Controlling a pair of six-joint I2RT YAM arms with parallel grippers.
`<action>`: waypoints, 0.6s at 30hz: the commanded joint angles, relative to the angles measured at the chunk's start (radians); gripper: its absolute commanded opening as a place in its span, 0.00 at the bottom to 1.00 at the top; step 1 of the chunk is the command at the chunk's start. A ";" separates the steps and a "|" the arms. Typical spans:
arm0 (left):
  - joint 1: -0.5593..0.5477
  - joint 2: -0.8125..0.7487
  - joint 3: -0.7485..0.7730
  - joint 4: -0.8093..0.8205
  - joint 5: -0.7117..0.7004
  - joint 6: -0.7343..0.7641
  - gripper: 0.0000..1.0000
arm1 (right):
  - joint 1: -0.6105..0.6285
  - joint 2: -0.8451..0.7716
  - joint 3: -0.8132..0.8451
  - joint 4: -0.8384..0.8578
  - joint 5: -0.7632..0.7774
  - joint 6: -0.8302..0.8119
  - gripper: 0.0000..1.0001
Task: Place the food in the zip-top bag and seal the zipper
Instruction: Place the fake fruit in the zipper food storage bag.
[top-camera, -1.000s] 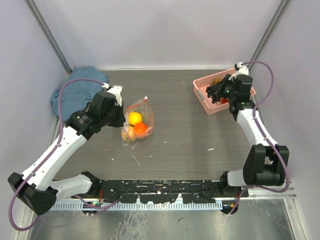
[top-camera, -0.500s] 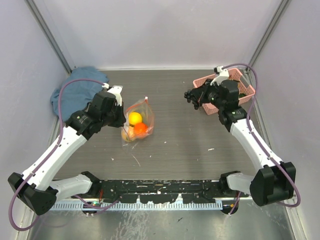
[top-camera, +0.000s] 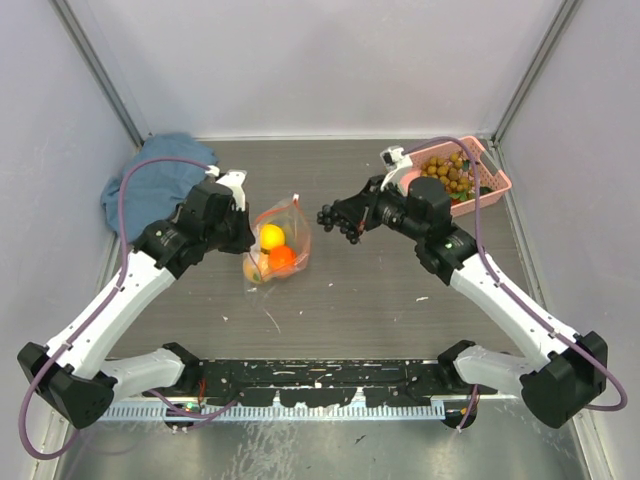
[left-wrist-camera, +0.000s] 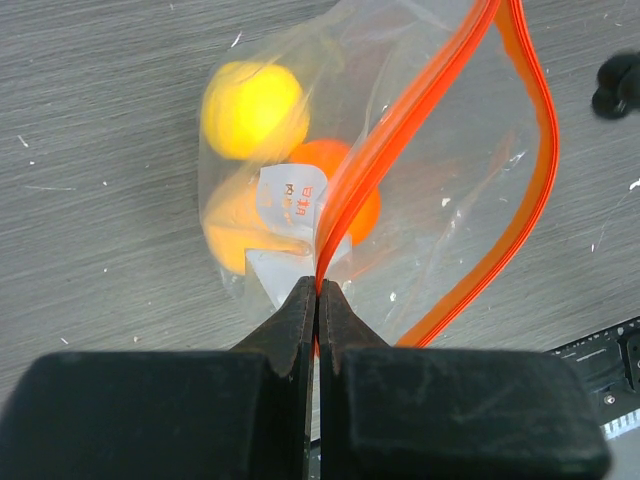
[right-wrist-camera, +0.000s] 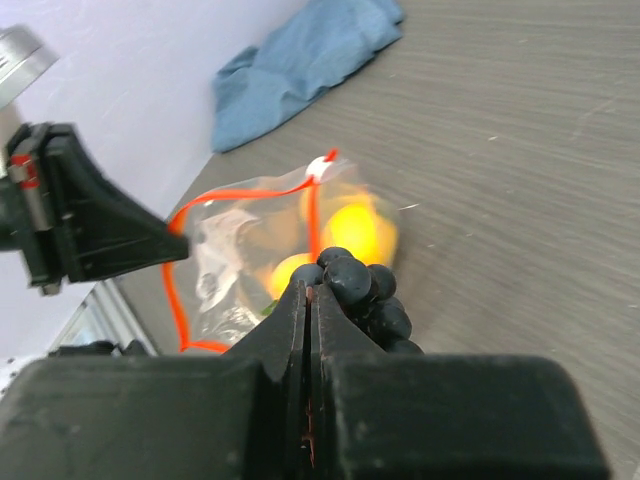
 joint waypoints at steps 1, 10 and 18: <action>0.005 0.004 0.010 0.059 0.021 -0.012 0.00 | 0.081 -0.037 0.026 0.087 0.000 0.057 0.01; 0.005 0.010 0.009 0.061 0.025 -0.016 0.00 | 0.215 -0.009 0.050 0.139 0.021 0.086 0.01; 0.005 0.012 0.010 0.064 0.035 -0.023 0.00 | 0.239 0.048 0.056 0.224 -0.006 0.120 0.01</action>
